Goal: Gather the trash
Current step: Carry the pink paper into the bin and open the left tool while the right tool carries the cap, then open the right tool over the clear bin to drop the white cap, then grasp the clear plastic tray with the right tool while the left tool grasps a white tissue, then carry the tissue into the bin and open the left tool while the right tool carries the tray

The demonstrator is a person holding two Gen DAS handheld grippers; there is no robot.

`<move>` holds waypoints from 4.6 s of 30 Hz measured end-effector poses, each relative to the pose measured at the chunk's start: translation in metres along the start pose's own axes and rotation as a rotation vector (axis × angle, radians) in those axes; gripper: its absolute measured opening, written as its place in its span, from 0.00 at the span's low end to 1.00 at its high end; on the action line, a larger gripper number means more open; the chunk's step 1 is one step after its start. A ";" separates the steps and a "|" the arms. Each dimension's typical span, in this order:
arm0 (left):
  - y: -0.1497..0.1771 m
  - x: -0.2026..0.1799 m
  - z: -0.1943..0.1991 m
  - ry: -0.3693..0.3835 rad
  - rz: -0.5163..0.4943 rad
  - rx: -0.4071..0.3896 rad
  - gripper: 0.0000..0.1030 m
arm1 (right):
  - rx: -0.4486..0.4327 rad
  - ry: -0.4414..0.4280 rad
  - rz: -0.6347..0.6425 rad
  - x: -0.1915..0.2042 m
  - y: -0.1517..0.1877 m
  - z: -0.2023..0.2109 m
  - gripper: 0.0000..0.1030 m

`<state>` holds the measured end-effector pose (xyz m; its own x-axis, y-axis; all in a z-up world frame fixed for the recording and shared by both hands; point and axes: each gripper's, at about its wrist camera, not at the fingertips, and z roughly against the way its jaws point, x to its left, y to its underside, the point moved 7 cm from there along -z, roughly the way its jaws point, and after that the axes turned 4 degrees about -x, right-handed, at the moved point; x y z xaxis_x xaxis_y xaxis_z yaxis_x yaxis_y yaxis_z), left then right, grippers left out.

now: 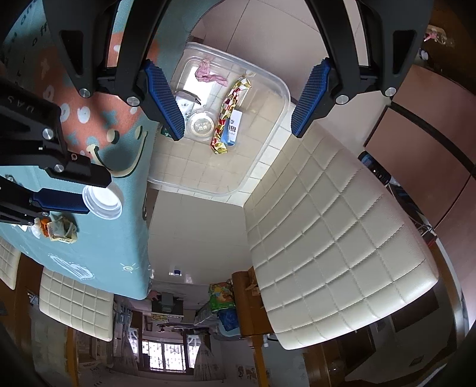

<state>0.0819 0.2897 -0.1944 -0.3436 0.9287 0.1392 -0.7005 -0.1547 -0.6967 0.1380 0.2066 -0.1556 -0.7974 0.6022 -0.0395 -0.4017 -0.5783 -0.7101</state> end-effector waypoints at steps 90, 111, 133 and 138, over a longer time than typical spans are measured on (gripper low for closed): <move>-0.047 -0.370 0.007 0.366 -0.331 0.061 0.28 | 0.061 0.530 -0.690 -0.340 0.277 0.207 0.42; -0.041 -0.324 0.079 0.379 -0.335 -0.076 0.21 | -0.023 0.467 -0.564 -0.268 0.216 0.233 0.43; -0.045 -0.205 0.081 0.255 -0.215 -0.150 0.21 | -0.021 0.289 -0.329 -0.159 0.115 0.161 0.43; -0.046 -0.174 0.069 0.217 -0.166 -0.146 0.21 | -0.012 0.248 -0.258 -0.132 0.085 0.133 0.43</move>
<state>0.1310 0.1121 -0.1380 -0.0793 0.9900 0.1169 -0.6328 0.0406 -0.7732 0.1497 0.0048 -0.1174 -0.5360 0.8438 -0.0257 -0.5695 -0.3839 -0.7269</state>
